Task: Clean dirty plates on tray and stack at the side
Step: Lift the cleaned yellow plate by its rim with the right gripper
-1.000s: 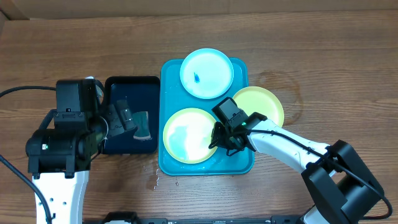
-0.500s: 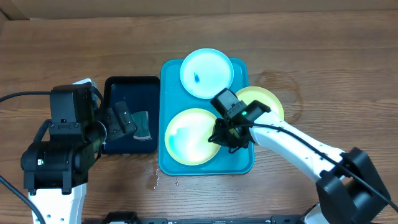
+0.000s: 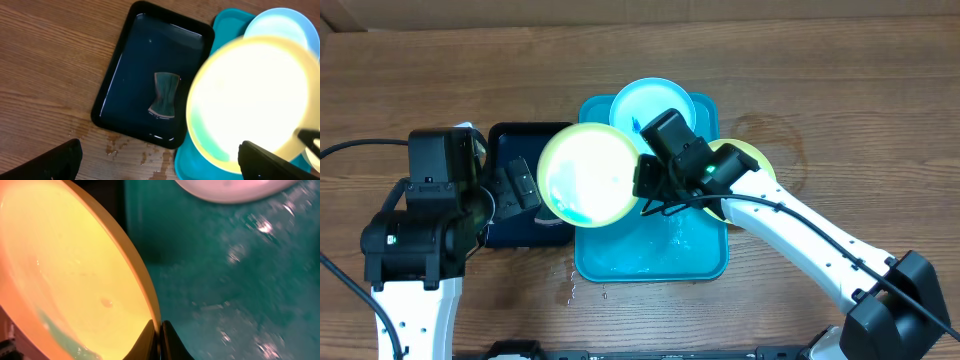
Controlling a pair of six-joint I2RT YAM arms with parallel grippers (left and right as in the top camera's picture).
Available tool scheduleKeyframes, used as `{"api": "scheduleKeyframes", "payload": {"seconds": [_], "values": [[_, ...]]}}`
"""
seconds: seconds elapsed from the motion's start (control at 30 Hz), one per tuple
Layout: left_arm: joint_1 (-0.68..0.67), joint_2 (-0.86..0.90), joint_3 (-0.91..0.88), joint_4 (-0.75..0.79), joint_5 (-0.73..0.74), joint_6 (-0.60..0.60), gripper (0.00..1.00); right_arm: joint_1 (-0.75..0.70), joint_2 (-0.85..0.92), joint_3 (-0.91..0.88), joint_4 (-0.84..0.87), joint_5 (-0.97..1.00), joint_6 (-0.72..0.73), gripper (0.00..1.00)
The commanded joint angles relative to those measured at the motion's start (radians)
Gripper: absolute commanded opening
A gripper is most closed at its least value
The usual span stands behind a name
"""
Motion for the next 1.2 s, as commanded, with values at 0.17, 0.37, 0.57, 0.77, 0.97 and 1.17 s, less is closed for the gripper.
{"api": "scheduleKeyframes", "payload": {"seconds": [0.17,0.37,0.57,0.77,0.97,1.17], "values": [[0.005,0.035,0.001,-0.002,0.009,-0.021,1.00,0.095,0.095,0.031,0.265,0.040,0.007,0.04],[0.005,0.057,0.001,-0.002,0.009,-0.021,1.00,0.142,0.180,0.031,0.377,0.181,0.006,0.04],[0.005,0.087,0.001,-0.002,0.009,-0.021,1.00,0.172,0.206,0.031,0.444,0.360,-0.056,0.04],[0.005,0.125,0.001,-0.002,0.009,-0.021,1.00,0.179,0.206,0.033,0.490,0.534,-0.195,0.04],[0.005,0.156,0.001,-0.002,0.009,-0.021,1.00,0.208,0.206,0.094,0.515,0.644,-0.436,0.04],[0.005,0.190,0.001,-0.002,0.009,-0.021,1.00,0.244,0.206,0.133,0.631,0.690,-0.644,0.04]]}}
